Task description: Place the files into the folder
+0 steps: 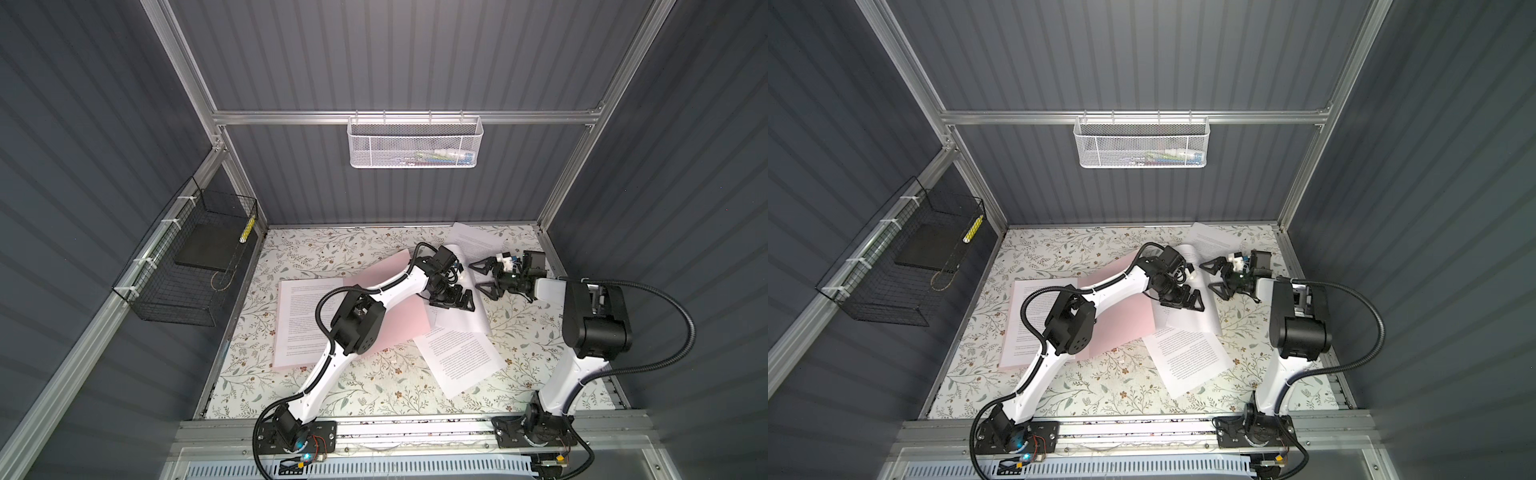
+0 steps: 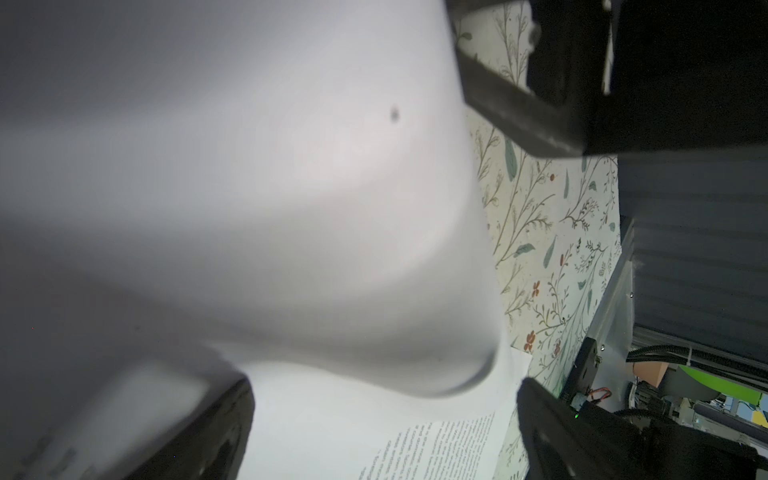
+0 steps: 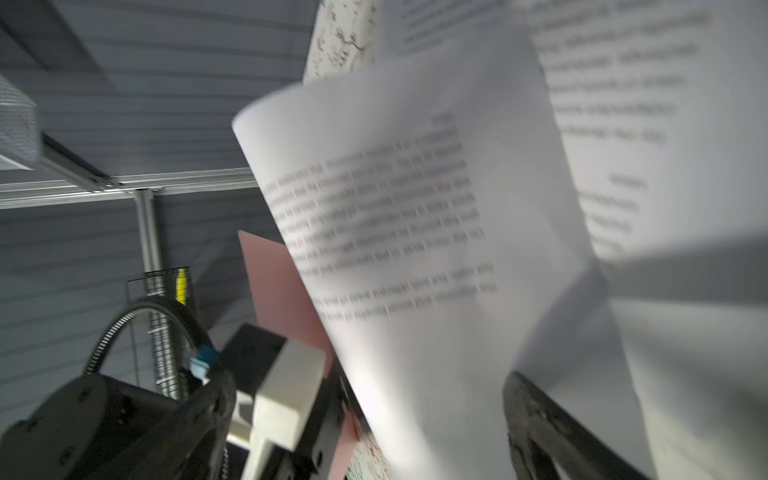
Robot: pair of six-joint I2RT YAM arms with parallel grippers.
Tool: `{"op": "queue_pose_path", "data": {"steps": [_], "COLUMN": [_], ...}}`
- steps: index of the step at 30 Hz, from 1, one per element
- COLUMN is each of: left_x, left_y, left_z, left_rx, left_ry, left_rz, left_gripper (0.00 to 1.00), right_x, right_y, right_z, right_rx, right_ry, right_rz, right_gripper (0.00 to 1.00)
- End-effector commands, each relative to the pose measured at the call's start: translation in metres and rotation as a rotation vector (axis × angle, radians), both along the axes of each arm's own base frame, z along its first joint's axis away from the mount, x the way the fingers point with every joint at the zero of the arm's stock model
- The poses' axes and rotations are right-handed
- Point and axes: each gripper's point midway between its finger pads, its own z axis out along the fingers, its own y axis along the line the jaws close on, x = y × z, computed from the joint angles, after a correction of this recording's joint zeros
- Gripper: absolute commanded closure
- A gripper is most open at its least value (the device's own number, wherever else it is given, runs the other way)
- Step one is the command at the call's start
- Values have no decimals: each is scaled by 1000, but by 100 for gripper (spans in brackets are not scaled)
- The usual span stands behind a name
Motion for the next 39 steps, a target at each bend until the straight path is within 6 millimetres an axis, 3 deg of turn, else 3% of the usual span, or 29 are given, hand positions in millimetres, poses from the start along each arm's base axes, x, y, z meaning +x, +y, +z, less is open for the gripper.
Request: {"op": "queue_pose_path", "data": {"steps": [1,5,8,11,15,19,26,39], "left_x": [-18,-14,-14,-18,-24,-24,-24,-26], "left_y": [27,31,34,35,29,29,33,29], "left_z": [-54,-56,-56,-59,-58,-62,-63,-58], "left_rx": [137,147,161,186,188,214,227,201], "left_ry": [103,107,93,87,69,59,45,58], "left_rz": [-2,9,-3,-47,-85,-91,-95,-93], "left_gripper": [1,1,1,1,2,2,1,1], "right_x": [-34,-56,-54,-42,-18,11,46,78], "right_y": [-9,-20,-39,-66,-91,-105,-118,-89], "right_z": [-9,-28,-26,-20,-11,-17,-44,-69], "right_rx": [-128,-204,-336,-491,-564,-614,-687,-681], "right_ry": [59,155,156,169,175,204,305,344], "right_rz": [9,-25,-75,-133,-166,-105,7,163], "right_gripper": [1,1,1,1,1,1,1,1]}}
